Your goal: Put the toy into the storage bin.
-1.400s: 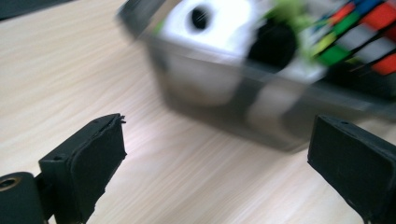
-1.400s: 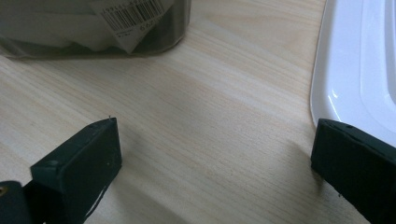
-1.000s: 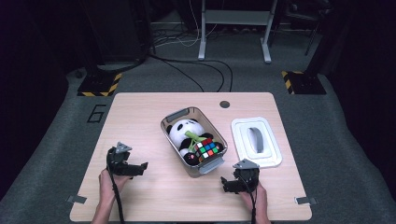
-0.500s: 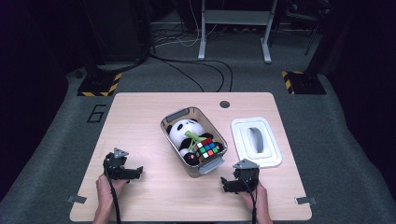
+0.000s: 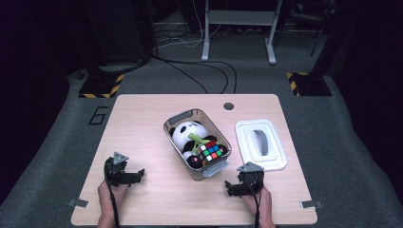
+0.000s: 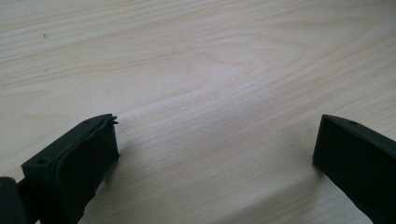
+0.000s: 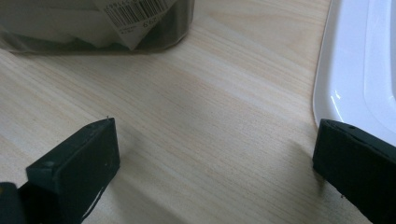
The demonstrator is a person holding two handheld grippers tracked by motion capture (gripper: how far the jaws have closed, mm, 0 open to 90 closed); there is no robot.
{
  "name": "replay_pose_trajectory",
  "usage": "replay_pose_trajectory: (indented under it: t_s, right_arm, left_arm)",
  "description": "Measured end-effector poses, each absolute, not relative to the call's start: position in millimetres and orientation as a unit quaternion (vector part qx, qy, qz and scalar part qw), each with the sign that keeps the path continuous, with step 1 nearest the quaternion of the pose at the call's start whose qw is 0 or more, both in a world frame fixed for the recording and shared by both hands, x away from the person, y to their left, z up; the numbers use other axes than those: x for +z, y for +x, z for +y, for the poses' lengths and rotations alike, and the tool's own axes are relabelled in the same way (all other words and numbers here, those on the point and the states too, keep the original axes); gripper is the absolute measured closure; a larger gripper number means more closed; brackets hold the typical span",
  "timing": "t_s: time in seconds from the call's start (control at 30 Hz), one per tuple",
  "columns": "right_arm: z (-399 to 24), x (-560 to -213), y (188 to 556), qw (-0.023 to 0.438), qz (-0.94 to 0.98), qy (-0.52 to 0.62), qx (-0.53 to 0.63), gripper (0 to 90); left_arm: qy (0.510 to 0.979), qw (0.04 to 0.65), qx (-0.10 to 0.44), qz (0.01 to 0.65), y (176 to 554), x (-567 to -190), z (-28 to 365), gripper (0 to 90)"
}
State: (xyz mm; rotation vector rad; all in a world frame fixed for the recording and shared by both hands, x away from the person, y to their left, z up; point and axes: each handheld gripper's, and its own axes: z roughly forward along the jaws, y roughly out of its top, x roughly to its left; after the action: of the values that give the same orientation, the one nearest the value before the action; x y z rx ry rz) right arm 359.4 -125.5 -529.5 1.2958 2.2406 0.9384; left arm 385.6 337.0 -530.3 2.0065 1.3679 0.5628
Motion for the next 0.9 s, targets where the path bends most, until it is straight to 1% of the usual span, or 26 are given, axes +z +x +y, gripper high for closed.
replay_pose_trajectory:
  t_s: [0.23,0.33,0.4,0.67,0.9]
  right_arm:
    - [-126,-528,360,0.187,0.800,0.465,0.330,0.1]
    - [-127,-527,361,0.191,0.801,0.463,0.328,0.3]
    - [-130,-523,360,0.197,0.806,0.450,0.329,1.1]
    - [-139,-507,362,0.200,0.799,0.459,0.333,2.4]
    - [-158,-494,376,0.207,0.792,0.467,0.335,2.2]
  left_arm:
    - [0.763,0.319,0.216,0.519,386,-530,337,0.0]
    - [0.762,0.319,0.216,0.519,386,-530,337,0.0]
    - [0.763,0.319,0.216,0.519,386,-530,337,0.0]
    - [0.761,0.322,0.218,0.520,386,-531,337,0.0]
    - [0.761,0.322,0.218,0.520,386,-531,337,0.0]
